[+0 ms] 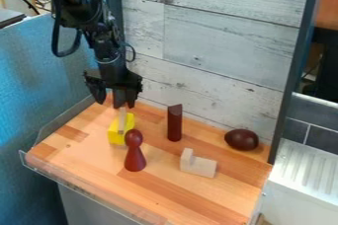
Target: Move thin white block on top of flat white block on right
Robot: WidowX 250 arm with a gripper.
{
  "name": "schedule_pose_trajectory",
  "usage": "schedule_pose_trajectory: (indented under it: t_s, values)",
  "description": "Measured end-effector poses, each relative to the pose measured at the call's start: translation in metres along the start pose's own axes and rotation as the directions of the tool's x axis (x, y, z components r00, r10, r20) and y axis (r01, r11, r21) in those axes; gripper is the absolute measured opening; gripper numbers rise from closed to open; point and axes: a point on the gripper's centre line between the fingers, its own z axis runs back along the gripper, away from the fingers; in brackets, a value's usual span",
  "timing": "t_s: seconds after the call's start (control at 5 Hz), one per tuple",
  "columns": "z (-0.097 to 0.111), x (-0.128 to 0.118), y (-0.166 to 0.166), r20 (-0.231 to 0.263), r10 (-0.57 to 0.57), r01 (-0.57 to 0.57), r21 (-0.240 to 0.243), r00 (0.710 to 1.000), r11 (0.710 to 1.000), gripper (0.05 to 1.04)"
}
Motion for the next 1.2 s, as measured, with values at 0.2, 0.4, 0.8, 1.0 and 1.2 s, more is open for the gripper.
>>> schedule_pose_trajectory:
  t_s: [0.2, 0.4, 0.8, 1.0, 1.2]
  values:
    - [-0.014, -0.010, -0.001, -0.039, 0.003, -0.003, -0.007, 0.999, 1.000, 1.001]
    - [-0.018, -0.013, -0.001, -0.051, -0.001, 0.001, -0.003, 0.999, 1.000, 1.001]
    - [-0.020, -0.015, -0.002, -0.047, 0.000, 0.000, -0.005, 0.999, 1.000, 0.945]
    - [-0.027, -0.019, -0.002, -0.060, 0.019, -0.019, -0.005, 0.998, 1.000, 0.611]
    - [-0.029, -0.021, 0.000, -0.058, 0.029, -0.029, 0.008, 0.998, 1.000, 0.345]
